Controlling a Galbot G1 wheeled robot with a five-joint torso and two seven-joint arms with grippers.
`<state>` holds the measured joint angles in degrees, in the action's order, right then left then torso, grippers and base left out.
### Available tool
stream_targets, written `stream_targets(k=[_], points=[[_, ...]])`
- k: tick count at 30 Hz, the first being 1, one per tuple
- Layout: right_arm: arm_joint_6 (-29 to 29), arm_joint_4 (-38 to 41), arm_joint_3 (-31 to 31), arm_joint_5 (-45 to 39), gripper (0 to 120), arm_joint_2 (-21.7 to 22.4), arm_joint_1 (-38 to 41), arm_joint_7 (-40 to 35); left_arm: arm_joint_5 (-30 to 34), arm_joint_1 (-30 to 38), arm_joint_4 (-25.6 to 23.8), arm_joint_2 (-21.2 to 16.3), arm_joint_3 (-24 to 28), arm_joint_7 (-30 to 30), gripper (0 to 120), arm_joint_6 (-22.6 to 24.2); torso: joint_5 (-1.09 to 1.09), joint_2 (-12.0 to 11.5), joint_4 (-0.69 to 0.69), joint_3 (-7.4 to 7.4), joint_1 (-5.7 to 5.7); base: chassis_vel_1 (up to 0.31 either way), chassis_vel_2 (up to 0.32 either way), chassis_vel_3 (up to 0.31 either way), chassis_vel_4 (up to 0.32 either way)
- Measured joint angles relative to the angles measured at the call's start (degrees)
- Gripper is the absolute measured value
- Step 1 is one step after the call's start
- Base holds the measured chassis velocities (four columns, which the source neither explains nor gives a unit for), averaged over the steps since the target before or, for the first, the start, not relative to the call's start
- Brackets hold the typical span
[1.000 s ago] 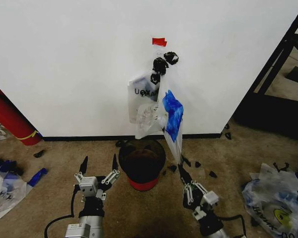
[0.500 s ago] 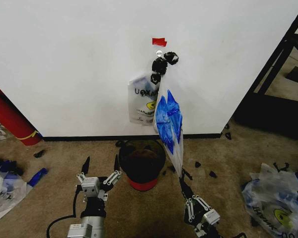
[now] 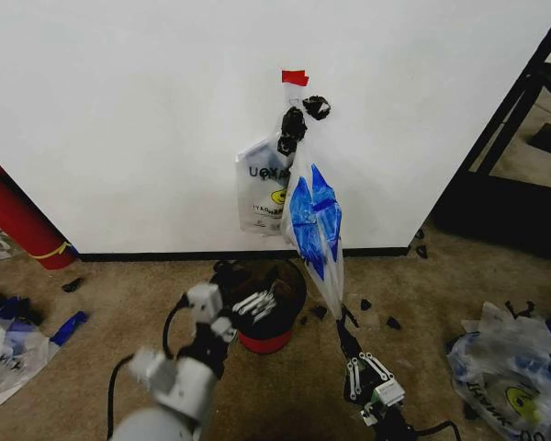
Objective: Pick up the garbage bag from the wall and place it over the trash bin.
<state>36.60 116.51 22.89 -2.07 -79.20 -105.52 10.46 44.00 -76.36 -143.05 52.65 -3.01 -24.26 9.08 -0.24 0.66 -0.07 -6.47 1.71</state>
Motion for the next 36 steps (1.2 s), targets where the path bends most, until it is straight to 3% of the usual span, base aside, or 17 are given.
stream_targets(k=[2,6,10,17,23,32,36], points=[[-0.1,-0.4,-0.1,1.6,0,-0.6,0.5,-0.7,5.0,5.5,0.0,-2.6,2.4,-1.8,100,2.5,0.0,0.0,0.0,0.0,0.0,0.0,0.0,0.0,0.0],[-0.1,-0.8,-0.1,2.5,0,-1.0,0.8,-1.2,9.0,13.3,0.6,-3.8,5.4,-4.1,100,5.3,0.0,0.0,0.01,0.0,0.0,0.0,0.0,0.0,0.0],[-0.2,-0.9,0.2,3.3,0,-1.5,1.0,-1.5,12.1,26.3,4.4,-3.0,9.2,-8.3,100,10.1,0.0,0.0,0.0,0.0,0.0,0.0,0.0,0.0,0.0],[-0.1,-1.3,1.1,3.2,0,-1.8,1.1,-1.6,19.2,37.6,8.9,0.0,13.3,-16.6,100,16.2,0.01,0.0,0.0,0.0,0.0,0.0,0.0,0.0,0.0],[0.2,-1.9,1.5,2.8,0,-2.0,1.1,-1.7,25.4,40.9,9.8,2.8,16.1,-21.1,100,18.2,0.02,0.0,0.01,0.01,0.0,0.0,0.0,0.0,0.0],[0.4,-2.0,2.1,2.0,0,-2.0,1.0,-1.7,24.5,43.1,12.9,4.7,19.8,-22.4,100,19.4,0.02,0.0,0.0,0.01,0.0,0.0,0.0,0.0,0.0],[0.5,-2.0,2.3,1.5,0,-1.9,0.9,-1.7,23.6,43.4,14.8,5.3,20.6,-22.4,94,19.6,0.01,0.0,0.0,0.01,0.0,0.0,0.0,0.0,0.0]])
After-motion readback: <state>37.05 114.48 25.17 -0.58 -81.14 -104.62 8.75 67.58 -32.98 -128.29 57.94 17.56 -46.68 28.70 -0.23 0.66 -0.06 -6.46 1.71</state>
